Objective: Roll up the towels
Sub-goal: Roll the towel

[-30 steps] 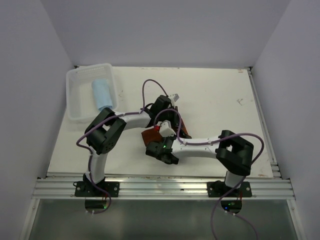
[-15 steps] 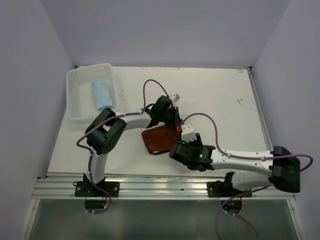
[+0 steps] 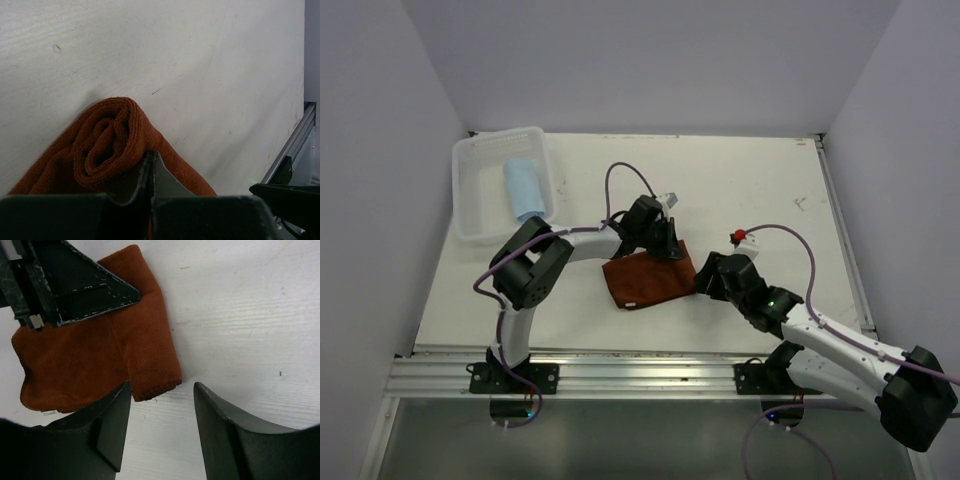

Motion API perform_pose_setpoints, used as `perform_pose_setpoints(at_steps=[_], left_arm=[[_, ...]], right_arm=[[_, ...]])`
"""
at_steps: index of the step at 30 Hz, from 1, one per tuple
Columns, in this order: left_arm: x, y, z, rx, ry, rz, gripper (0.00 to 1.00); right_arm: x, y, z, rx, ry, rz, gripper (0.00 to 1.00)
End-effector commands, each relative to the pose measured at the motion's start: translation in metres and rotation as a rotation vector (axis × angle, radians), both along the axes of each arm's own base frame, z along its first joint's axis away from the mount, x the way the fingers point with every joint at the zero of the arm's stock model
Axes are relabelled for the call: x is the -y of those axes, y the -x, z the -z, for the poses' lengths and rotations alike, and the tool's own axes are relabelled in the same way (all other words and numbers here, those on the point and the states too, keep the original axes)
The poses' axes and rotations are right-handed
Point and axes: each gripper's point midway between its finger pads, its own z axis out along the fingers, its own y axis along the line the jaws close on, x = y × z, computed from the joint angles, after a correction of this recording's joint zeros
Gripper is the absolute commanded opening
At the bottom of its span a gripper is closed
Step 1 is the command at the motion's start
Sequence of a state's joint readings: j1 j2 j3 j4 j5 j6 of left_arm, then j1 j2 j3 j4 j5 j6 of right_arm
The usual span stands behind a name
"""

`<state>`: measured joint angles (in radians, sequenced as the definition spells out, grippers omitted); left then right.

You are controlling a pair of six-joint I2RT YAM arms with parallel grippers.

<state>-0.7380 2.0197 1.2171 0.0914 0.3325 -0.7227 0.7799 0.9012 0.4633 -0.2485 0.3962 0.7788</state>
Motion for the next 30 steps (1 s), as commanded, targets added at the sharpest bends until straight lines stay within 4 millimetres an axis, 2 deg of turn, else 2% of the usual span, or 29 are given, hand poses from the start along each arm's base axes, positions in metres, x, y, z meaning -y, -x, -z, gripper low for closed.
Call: perform_pose_setpoints(at_steps=[1, 3, 9, 10, 12, 18, 22, 30], left_arm=[[-0.003, -0.004, -0.017, 0.049, 0.019, -0.011, 0.00], [-0.004, -0.004, -0.018, 0.051, 0.017, -0.012, 0.00], [-0.007, -0.005, -0.019, 0.054, 0.015, -0.016, 0.00], [-0.007, -0.005, -0.019, 0.054, 0.015, -0.018, 0.00], [-0.006, -0.004, -0.019, 0.054, 0.017, -0.016, 0.00], [-0.007, -0.004, -0.020, 0.053, 0.018, -0.016, 0.00], [-0.008, -0.004, -0.018, 0.050, 0.014, -0.018, 0.00], [-0.008, -0.004, -0.020, 0.053, 0.020, -0.023, 0.00]], right_arm=[[-0.026, -0.001, 0.004, -0.059, -0.232, -0.036, 0.58], [-0.029, -0.005, 0.005, -0.082, -0.306, -0.029, 0.60], [-0.019, -0.006, 0.011, -0.101, -0.343, 0.018, 0.60], [-0.017, -0.004, 0.017, -0.125, -0.342, 0.022, 0.60], [-0.020, -0.007, 0.018, -0.132, -0.373, 0.022, 0.60], [-0.019, -0.010, 0.035, -0.156, -0.379, 0.042, 0.60], [-0.025, -0.006, 0.042, -0.184, -0.394, 0.014, 0.59], [-0.033, -0.007, 0.046, -0.190, -0.409, -0.017, 0.49]])
